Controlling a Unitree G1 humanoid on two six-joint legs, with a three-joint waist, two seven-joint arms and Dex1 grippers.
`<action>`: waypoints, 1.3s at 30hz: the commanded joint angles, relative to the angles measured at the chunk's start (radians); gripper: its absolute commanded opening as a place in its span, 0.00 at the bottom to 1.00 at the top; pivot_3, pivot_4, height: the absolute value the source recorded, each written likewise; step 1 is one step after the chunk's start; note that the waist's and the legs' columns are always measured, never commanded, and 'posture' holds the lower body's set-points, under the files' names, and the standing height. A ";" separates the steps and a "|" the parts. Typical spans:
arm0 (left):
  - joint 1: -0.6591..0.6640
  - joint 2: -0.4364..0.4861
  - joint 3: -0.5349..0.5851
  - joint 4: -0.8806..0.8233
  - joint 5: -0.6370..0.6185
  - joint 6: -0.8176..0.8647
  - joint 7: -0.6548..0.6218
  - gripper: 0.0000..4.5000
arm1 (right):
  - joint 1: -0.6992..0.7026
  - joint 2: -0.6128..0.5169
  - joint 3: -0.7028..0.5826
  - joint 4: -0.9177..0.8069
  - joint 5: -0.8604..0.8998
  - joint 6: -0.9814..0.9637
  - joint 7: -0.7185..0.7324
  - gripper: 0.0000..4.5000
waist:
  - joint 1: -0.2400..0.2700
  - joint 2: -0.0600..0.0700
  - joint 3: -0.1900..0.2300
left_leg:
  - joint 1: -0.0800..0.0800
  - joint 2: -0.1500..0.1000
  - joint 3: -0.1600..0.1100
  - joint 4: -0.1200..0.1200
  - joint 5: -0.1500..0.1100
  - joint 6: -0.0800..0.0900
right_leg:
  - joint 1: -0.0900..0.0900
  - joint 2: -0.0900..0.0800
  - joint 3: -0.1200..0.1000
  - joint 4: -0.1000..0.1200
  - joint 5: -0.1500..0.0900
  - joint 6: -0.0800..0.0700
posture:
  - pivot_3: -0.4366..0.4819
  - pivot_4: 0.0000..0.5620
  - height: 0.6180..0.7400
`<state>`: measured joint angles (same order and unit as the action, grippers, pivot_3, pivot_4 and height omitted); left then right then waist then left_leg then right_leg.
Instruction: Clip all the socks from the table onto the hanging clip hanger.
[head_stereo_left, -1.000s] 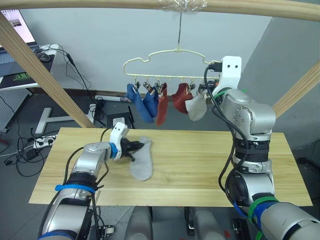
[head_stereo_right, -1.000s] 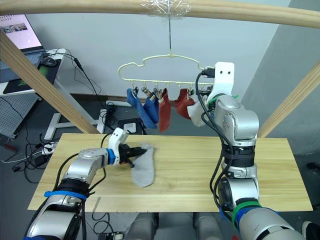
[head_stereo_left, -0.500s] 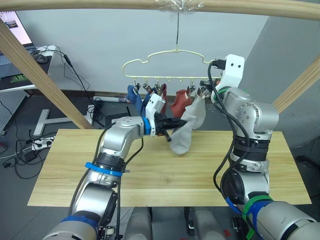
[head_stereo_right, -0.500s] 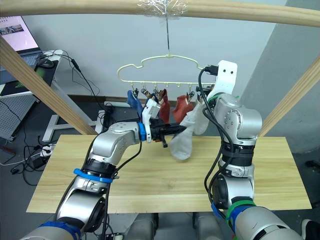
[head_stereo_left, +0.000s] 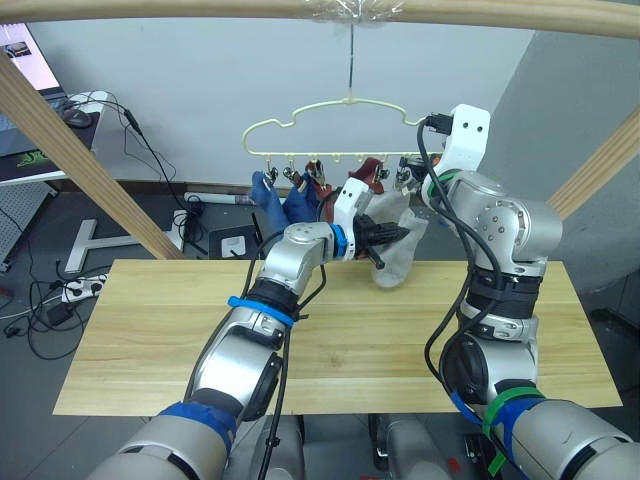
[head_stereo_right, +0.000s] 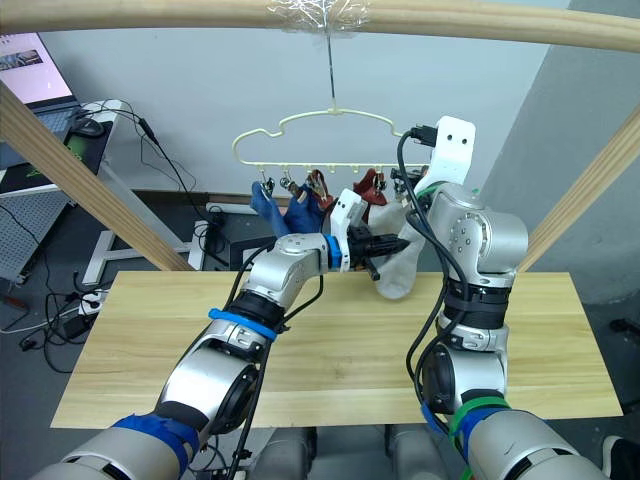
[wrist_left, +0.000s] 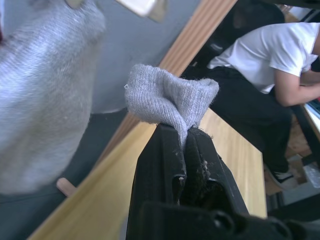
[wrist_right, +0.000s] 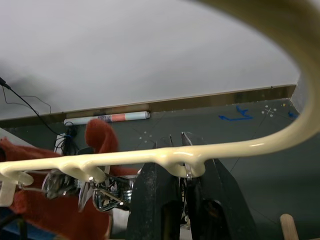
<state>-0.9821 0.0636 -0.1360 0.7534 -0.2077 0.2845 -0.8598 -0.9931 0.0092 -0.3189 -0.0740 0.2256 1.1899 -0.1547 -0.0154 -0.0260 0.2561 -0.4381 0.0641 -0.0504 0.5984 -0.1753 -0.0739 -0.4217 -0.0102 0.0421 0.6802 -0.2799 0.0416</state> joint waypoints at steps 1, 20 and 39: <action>-0.054 -0.019 0.027 0.040 0.007 -0.060 0.010 0.00 | -0.026 0.001 0.003 -0.051 0.017 0.004 -0.001 0.00 | -0.003 0.000 0.000 | 0.000 0.000 0.000 0.000 0.000 0.000 | 0.000 0.000 0.000 0.000 0.000 0.000 | 0.51 0.44 1.00; -0.119 -0.039 0.083 0.077 0.004 -0.087 0.011 0.00 | -0.003 0.007 0.011 -0.065 0.013 0.016 0.002 0.00 | -0.012 0.000 0.000 | -0.001 0.000 0.000 0.000 0.000 0.000 | 0.000 0.000 0.000 0.000 0.000 0.001 | 0.51 0.45 1.00; -0.113 -0.035 0.090 0.040 0.004 -0.035 -0.023 0.06 | 0.015 0.005 0.024 -0.086 0.014 0.045 0.010 0.46 | -0.012 0.001 0.001 | -0.001 0.000 0.000 0.000 0.000 0.000 | 0.000 0.000 0.000 0.000 0.000 0.001 | 0.51 0.46 1.00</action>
<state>-1.0803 0.0325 -0.0364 0.8405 -0.1975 0.2395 -0.8616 -0.9770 0.0155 -0.3048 -0.1006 0.2257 1.2303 -0.1520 -0.0276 -0.0255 0.2570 -0.4387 0.0641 -0.0506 0.5983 -0.1753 -0.0739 -0.4218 -0.0102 0.0420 0.6802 -0.2803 0.0422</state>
